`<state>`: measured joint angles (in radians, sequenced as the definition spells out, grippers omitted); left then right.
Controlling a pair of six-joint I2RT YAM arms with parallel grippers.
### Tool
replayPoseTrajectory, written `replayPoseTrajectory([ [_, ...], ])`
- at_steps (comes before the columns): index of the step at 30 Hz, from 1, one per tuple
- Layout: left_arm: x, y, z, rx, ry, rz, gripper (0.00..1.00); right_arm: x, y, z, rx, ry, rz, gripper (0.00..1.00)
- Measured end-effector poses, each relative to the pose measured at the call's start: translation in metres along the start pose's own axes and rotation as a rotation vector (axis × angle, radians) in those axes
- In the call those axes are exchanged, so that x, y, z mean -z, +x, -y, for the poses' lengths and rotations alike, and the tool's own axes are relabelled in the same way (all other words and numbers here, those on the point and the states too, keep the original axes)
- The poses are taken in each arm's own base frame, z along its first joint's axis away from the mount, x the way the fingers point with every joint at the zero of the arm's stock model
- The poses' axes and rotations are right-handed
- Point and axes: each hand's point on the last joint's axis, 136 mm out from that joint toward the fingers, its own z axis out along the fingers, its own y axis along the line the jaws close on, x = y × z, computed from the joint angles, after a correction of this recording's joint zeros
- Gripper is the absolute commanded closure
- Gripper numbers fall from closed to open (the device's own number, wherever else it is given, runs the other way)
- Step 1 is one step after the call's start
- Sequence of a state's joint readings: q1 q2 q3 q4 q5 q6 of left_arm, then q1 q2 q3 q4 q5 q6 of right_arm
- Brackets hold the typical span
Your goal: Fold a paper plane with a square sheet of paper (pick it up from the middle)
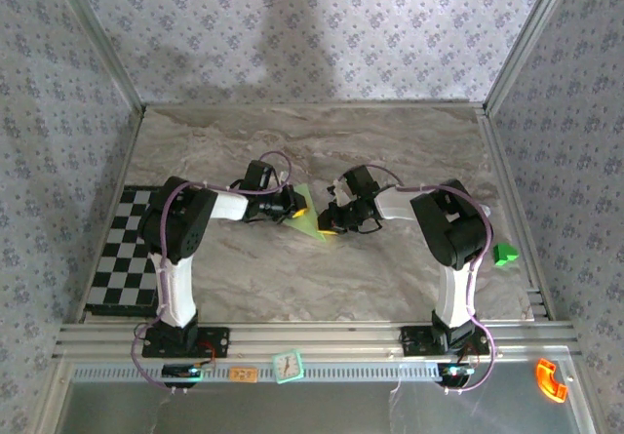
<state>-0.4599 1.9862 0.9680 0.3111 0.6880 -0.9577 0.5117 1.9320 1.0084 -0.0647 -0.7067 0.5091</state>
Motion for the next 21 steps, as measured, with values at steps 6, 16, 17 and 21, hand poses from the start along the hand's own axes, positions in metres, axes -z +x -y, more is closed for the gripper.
replayPoseTrajectory([
  [6, -0.001, -0.002, 0.0, -0.006, -0.001, -0.001, 0.91, 0.0, 0.0, 0.0, 0.0, -0.001, 0.0, 0.85],
  [16, -0.002, -0.002, 0.0, -0.009, -0.003, -0.007, 0.91, 0.013, -0.005, -0.007, 0.003, -0.01, 0.032, 0.65],
  [17, -0.002, -0.002, 0.0, -0.008, -0.004, -0.007, 0.91, 0.016, -0.007, -0.009, 0.007, -0.01, 0.042, 0.64],
  [21, -0.002, -0.001, -0.001, -0.005, -0.006, -0.009, 0.91, 0.026, -0.014, -0.012, 0.021, 0.011, 0.077, 0.61],
])
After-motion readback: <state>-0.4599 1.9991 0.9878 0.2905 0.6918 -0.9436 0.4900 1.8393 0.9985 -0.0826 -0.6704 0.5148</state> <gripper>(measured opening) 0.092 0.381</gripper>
